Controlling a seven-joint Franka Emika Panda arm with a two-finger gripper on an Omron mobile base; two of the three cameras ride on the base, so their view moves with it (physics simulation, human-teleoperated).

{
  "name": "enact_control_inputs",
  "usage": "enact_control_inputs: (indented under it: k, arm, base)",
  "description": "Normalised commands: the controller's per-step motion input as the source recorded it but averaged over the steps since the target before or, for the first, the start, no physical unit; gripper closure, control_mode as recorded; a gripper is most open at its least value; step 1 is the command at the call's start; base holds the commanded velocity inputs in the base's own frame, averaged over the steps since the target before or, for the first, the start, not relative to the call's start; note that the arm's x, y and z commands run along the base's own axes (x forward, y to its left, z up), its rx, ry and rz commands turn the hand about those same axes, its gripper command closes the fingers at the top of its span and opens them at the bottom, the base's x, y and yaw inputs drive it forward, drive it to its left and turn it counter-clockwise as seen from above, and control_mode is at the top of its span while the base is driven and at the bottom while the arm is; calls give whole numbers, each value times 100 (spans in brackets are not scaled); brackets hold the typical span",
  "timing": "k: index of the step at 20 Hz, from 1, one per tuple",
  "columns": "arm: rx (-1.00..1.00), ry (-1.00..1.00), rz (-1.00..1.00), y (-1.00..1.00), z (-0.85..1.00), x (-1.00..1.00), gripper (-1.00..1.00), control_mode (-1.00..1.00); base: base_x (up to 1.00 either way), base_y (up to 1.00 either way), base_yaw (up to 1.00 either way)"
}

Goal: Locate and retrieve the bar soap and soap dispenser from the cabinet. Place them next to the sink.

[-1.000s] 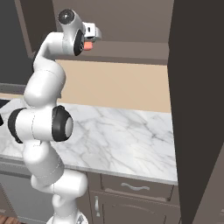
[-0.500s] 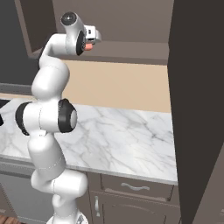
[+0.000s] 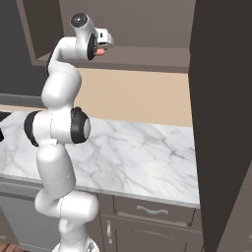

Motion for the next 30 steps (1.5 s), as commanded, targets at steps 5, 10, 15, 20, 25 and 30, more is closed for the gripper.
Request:
enact_control_inputs:
  k: [5, 10, 15, 20, 25, 30]
  arm:
    - [0, 1, -1, 11, -13, 7, 100, -100]
    - [0, 3, -11, 12, -2, -15, 100, -100]
    - [0, 5, -15, 19, 4, -49, 100, -100]
    - [6, 5, -14, 1, 31, -62, 100, -100]
    - [8, 4, -11, 0, 36, -83, 100, -100]
    - [5, 1, -9, 8, 18, -99, 100, -100]
  base:
    - [0, 0, 0]
    - [0, 0, 0]
    - [0, 0, 0]
    - [0, 0, 0]
    - [0, 0, 0]
    - [0, 0, 0]
